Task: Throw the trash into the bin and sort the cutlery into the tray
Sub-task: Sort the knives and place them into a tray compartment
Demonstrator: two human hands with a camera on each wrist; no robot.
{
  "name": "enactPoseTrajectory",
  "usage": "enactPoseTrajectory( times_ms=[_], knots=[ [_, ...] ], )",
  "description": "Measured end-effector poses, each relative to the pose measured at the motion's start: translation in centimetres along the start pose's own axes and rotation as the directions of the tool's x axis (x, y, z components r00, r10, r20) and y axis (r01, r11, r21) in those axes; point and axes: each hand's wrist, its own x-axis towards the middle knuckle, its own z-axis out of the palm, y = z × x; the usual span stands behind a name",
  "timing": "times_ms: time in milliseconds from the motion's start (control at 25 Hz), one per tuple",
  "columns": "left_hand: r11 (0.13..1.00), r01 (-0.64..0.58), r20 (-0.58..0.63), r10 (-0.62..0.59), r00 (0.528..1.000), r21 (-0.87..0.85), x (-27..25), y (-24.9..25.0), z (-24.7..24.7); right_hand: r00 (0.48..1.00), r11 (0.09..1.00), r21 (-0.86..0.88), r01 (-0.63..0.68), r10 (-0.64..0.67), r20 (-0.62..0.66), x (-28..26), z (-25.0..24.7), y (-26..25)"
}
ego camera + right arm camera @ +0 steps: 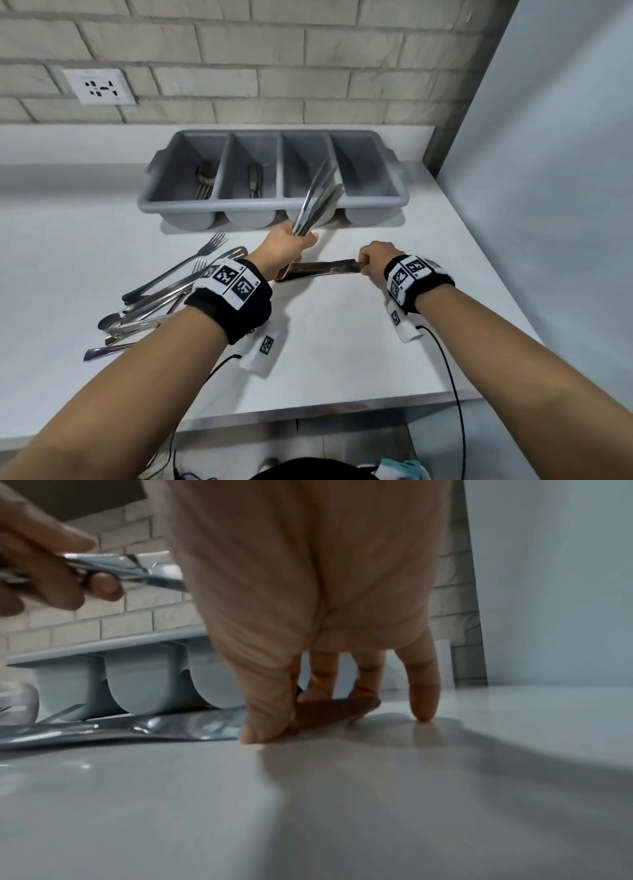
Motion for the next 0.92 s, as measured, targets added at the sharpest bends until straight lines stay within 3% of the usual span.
enactPoseTrajectory(
  times_ms=[80, 200, 320, 440, 600, 720, 760, 880, 920],
  knots=[
    [0.997, -0.027, 0.035, 0.025, 0.999, 0.074, 0.6, -0.8, -0.2, 0.996, 0.999, -0.018, 0.039, -0.037, 0.083, 0.0, -0.7, 0.1],
    [0.969, -0.109, 0.073, 0.095, 0.993, 0.222, 1.5, -1.2, -0.3, 0.994, 0.993, 0.084, 0.079, -0.072, -0.081, -0.1, -2.8, 0.8],
    [0.916, -0.165, 0.082, 0.145, 0.986, 0.365, 2.6, -0.3, -0.4, 0.948, 0.975, -0.108, 0.196, -0.216, -0.232, -0.9, -6.0, -0.1],
    [0.85, -0.204, 0.202, 0.119, 0.972, 0.486, 3.8, 0.3, -0.3, 0.877, 0.93, -0.263, 0.256, -0.338, -0.34, -1.8, -8.7, -2.0],
    [0.954, -0.2, 0.343, 0.115, 0.932, 0.223, 3.5, 0.0, 0.6, 0.907, 0.926, -0.33, 0.182, -0.288, -0.307, -1.8, -10.4, -2.4],
    [0.993, -0.117, 0.296, 0.106, 0.949, 0.02, 3.2, -0.3, 1.1, 0.901, 0.937, -0.282, 0.206, -0.294, -0.319, -1.4, -10.6, -2.6],
    [0.995, -0.093, 0.268, 0.096, 0.959, -0.023, 3.2, -0.4, 0.9, 0.847, 0.937, -0.247, 0.247, -0.333, -0.414, -1.4, -10.4, -2.8],
    [0.99, -0.057, 0.19, 0.081, 0.978, -0.13, 3.2, -0.7, -0.1, 0.535, 0.922, -0.199, 0.333, -0.359, -0.765, -1.5, -8.1, -3.5],
    [0.983, -0.051, 0.169, 0.081, 0.982, -0.174, 3.1, -0.7, -0.6, 0.54, 0.931, -0.118, 0.347, -0.301, -0.786, -1.5, -7.0, -3.7]
  ],
)
